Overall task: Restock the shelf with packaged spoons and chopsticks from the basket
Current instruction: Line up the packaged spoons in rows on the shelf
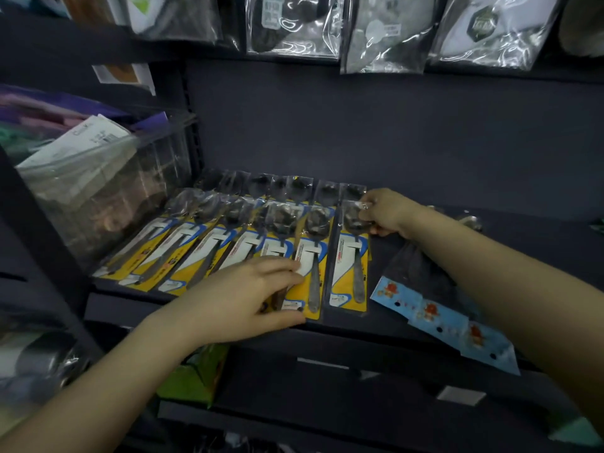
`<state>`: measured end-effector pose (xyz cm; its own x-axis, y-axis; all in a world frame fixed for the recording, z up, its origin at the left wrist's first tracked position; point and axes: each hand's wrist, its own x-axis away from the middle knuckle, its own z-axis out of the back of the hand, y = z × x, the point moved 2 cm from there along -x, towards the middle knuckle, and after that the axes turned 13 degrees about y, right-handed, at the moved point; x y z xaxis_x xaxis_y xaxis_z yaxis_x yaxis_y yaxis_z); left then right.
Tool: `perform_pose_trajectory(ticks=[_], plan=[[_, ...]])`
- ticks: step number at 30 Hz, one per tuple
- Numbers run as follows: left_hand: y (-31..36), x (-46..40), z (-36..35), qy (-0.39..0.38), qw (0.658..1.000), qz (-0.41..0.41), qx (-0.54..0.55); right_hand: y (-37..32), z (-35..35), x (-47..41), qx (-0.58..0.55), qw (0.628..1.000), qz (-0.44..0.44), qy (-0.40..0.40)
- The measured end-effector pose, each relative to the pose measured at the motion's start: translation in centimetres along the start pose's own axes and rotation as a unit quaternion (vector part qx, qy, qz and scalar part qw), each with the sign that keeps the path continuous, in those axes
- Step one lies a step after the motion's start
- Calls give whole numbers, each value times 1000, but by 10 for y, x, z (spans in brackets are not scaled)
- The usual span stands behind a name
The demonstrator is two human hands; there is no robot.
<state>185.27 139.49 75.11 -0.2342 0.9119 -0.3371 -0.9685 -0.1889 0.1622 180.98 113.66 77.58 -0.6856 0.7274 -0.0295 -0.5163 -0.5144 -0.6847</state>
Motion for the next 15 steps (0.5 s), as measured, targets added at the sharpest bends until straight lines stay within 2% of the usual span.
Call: perform_pose_trajectory(ticks=[4, 6, 7, 8, 10, 12, 15], plan=[[-2, 0, -3, 0, 1000, -31, -5, -6, -1, 10, 180, 982, 52, 25], [-3, -1, -3, -6, 998, -51, -22, -12, -1, 24, 240, 958, 119, 103], [-2, 0, -1, -13, 998, -54, -30, -19, -3, 37, 226, 951, 170, 125], [-4, 2, 1, -22, 998, -48, -38, -28, -6, 53, 201, 944, 235, 113], [-11, 7, 4, -42, 996, -24, -69, -44, -17, 86, 178, 924, 338, 3], [-21, 11, 8, -57, 994, -9, -96, -46, -32, 106, 223, 907, 345, -98], [-30, 14, 6, -78, 993, -13, -87, -36, -47, 107, 286, 904, 293, -127]])
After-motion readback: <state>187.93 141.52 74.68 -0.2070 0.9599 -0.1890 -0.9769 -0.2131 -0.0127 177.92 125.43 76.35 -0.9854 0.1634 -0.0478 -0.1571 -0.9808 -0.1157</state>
